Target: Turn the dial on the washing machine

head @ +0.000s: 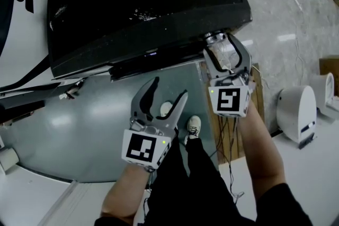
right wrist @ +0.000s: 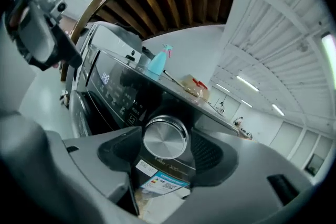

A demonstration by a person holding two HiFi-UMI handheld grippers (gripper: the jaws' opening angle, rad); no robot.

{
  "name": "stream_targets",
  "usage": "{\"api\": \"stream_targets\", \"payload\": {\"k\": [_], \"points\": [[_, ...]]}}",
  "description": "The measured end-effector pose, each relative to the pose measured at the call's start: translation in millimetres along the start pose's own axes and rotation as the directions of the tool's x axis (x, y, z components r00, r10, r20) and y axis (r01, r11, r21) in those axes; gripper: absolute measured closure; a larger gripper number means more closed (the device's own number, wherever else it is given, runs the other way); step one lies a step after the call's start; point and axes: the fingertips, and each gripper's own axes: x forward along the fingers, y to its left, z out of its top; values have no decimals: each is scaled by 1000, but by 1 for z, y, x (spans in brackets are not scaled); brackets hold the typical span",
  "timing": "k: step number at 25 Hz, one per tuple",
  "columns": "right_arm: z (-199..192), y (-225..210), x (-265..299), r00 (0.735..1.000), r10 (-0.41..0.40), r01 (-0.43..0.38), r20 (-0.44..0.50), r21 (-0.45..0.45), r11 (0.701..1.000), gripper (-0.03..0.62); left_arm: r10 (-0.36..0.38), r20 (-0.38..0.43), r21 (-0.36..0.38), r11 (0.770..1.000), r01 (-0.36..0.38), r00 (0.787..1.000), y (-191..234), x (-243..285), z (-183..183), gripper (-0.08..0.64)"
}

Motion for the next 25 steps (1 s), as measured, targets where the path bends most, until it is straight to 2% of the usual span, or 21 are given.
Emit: {"api": "stream_targets", "payload": {"k": [3, 5, 12, 15, 18, 19, 22, 25], "points": [[0, 4, 1, 1000, -12, 13, 7, -62, 998, 324, 2, 6, -5, 1000, -2, 1000, 3, -1, -1, 276], [0, 5, 2, 1000, -15, 16, 11, -42, 999, 325, 3, 8, -8, 1000, -3, 1000, 3, -2, -2, 276], [-1, 1, 1, 1000, 6, -4, -11, 162, 987, 325, 4, 8, -25, 1000, -4, 1000, 5, -3, -5, 276], [-2, -1, 1, 999, 33, -33, 3, 281, 959, 325, 6, 12, -25, 1000, -6, 1000, 6, -2, -6, 276], [-2, -5, 2, 997, 49, -71, 67, 389, 918, 325, 6, 15, -27, 1000, -6, 1000, 7, -1, -6, 276], [-2, -6, 3, 995, 48, -77, 83, 397, 915, 324, 6, 15, -27, 1000, -5, 1000, 7, -1, -6, 276], [-1, -5, 1, 995, 38, -68, 91, 361, 930, 322, 1, 17, -27, 1000, -1, 1000, 5, 0, -8, 276], [-3, -2, -1, 998, 38, -54, 54, 330, 942, 298, -2, 16, -28, 1000, 3, 1000, 4, 1, -9, 276]]}}
